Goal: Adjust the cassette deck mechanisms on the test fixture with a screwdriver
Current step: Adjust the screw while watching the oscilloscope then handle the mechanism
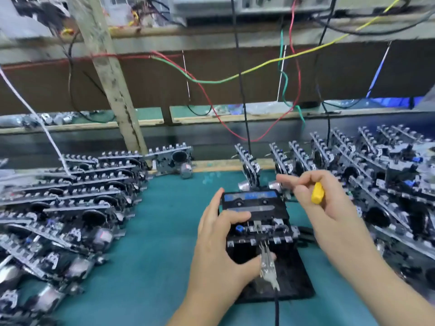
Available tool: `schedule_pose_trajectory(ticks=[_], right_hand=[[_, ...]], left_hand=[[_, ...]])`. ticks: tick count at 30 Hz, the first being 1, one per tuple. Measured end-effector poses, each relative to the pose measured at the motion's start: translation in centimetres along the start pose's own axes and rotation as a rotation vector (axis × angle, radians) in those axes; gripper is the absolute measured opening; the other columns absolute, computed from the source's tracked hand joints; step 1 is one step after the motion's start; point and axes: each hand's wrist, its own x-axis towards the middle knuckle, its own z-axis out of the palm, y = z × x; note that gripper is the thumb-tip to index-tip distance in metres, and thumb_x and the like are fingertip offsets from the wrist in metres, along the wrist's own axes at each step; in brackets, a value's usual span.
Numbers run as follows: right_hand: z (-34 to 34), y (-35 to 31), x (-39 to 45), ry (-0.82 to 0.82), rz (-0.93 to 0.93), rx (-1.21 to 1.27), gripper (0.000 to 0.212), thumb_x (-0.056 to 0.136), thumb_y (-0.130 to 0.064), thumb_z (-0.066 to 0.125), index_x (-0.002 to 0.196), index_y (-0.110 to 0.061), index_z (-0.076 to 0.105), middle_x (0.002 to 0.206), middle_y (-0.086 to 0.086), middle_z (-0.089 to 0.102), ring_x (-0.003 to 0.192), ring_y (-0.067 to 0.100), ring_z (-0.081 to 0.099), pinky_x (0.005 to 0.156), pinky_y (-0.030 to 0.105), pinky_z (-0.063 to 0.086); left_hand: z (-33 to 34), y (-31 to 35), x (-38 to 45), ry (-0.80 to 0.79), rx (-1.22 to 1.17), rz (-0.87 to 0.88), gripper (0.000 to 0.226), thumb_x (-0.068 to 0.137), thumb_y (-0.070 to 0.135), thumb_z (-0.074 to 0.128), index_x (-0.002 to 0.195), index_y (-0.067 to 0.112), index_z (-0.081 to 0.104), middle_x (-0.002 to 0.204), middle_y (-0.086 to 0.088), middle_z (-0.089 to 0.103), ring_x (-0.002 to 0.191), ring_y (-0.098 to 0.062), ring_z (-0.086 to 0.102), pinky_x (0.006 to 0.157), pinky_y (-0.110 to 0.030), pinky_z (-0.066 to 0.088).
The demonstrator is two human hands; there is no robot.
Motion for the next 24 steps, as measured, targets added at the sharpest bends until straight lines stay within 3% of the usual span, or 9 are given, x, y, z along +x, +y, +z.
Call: schedule_pose_trajectory(ticks=[3, 4, 6, 9, 12, 15, 18, 20, 24], right_hand=[[-0.9, -2.2, 0.1, 0.064, -0.059, 0.217, 0.030, 0.098, -0.058, 0.048, 0.100, -0.032, 0.061, 0.083, 0.007, 0.077, 0.074, 0.017, 0.072, 0.064, 0.021, 0.051], [-1.4, -2.7, 0.3, 0.075, -0.039, 0.276, 0.038, 0.093, -0.066, 0.050, 0.098, -0.030, 0.064, 0.069, 0.009, 0.072, 0.059, 0.019, 0.065, 0.051, 0.020, 0.046], [-2.3, -3.5, 0.8, 0.104, -0.006, 0.244, 0.039, 0.089, -0.068, 0.056, 0.089, -0.030, 0.066, 0.056, 0.002, 0.056, 0.047, 0.014, 0.047, 0.044, 0.017, 0.036], [-2.8, -4.6, 0.9, 0.063, 0.028, 0.174, 0.018, 0.089, -0.050, 0.057, 0.079, -0.035, 0.059, 0.057, 0.000, 0.048, 0.050, 0.013, 0.039, 0.045, 0.018, 0.034], [-3.2, -5.1, 0.5, -0.023, 0.073, 0.163, 0.017, 0.082, -0.047, 0.059, 0.072, -0.033, 0.055, 0.060, 0.007, 0.059, 0.052, 0.016, 0.050, 0.048, 0.021, 0.044], [-3.4, -5.1, 0.3, -0.075, 0.055, 0.051, 0.024, 0.073, -0.053, 0.065, 0.075, -0.030, 0.063, 0.070, 0.006, 0.070, 0.062, 0.017, 0.063, 0.060, 0.026, 0.052], [-3.4, -5.8, 0.3, -0.025, -0.013, -0.070, 0.028, 0.069, -0.054, 0.070, 0.083, -0.030, 0.070, 0.075, -0.006, 0.072, 0.068, 0.007, 0.066, 0.065, 0.013, 0.048], [-2.9, -6.2, 0.5, -0.017, -0.037, -0.012, 0.014, 0.076, -0.037, 0.077, 0.085, -0.030, 0.069, 0.078, -0.004, 0.074, 0.072, 0.010, 0.070, 0.071, 0.016, 0.053], [-1.4, -6.4, 0.8, -0.042, -0.190, -0.046, 0.029, 0.087, -0.011, 0.077, 0.099, -0.027, 0.057, 0.084, 0.000, 0.072, 0.076, 0.017, 0.072, 0.077, 0.040, 0.059]], left_hand=[[-0.8, 0.1, 1.5, -0.153, -0.064, -0.082, 0.081, 0.054, 0.053, 0.089, 0.123, 0.060, 0.046, 0.163, 0.025, 0.015, 0.149, -0.005, 0.025, 0.112, -0.031, 0.035], [-2.0, 0.3, 1.0, -0.280, -0.167, -0.157, 0.097, 0.048, 0.044, 0.090, 0.131, 0.055, 0.041, 0.164, 0.015, 0.018, 0.149, -0.009, 0.024, 0.111, -0.028, 0.032], [-3.4, -0.5, 1.7, -0.253, -0.360, -0.289, 0.108, 0.037, 0.021, 0.077, 0.138, 0.037, 0.043, 0.157, -0.005, 0.037, 0.145, -0.024, 0.033, 0.104, -0.029, 0.033], [-2.7, -0.6, 2.1, -0.325, -0.314, -0.267, 0.125, 0.036, 0.040, 0.089, 0.148, 0.039, 0.035, 0.160, 0.008, 0.026, 0.149, -0.013, 0.023, 0.112, -0.025, 0.028], [-1.4, -1.6, 2.0, -0.335, -0.054, -0.092, 0.089, 0.060, 0.077, 0.080, 0.130, 0.080, 0.025, 0.150, 0.045, 0.006, 0.144, 0.014, 0.006, 0.119, -0.016, 0.017], [0.5, -2.2, 0.8, -0.106, -0.065, -0.072, 0.077, 0.056, 0.061, 0.090, 0.122, 0.064, 0.051, 0.153, 0.040, 0.023, 0.144, -0.006, 0.037, 0.110, -0.038, 0.042], [0.9, -1.6, 0.6, 0.030, -0.057, 0.002, 0.065, 0.058, 0.053, 0.090, 0.114, 0.052, 0.058, 0.160, 0.031, 0.019, 0.144, -0.010, 0.039, 0.105, -0.046, 0.046], [0.4, -0.8, 0.7, 0.042, -0.072, -0.013, 0.063, 0.059, 0.040, 0.093, 0.108, 0.055, 0.056, 0.159, 0.032, 0.020, 0.145, -0.004, 0.034, 0.111, -0.044, 0.042], [0.1, 0.7, 0.7, 0.023, -0.014, -0.046, 0.076, 0.061, 0.021, 0.095, 0.101, 0.067, 0.049, 0.159, 0.020, 0.025, 0.146, 0.002, 0.028, 0.117, -0.032, 0.032]])
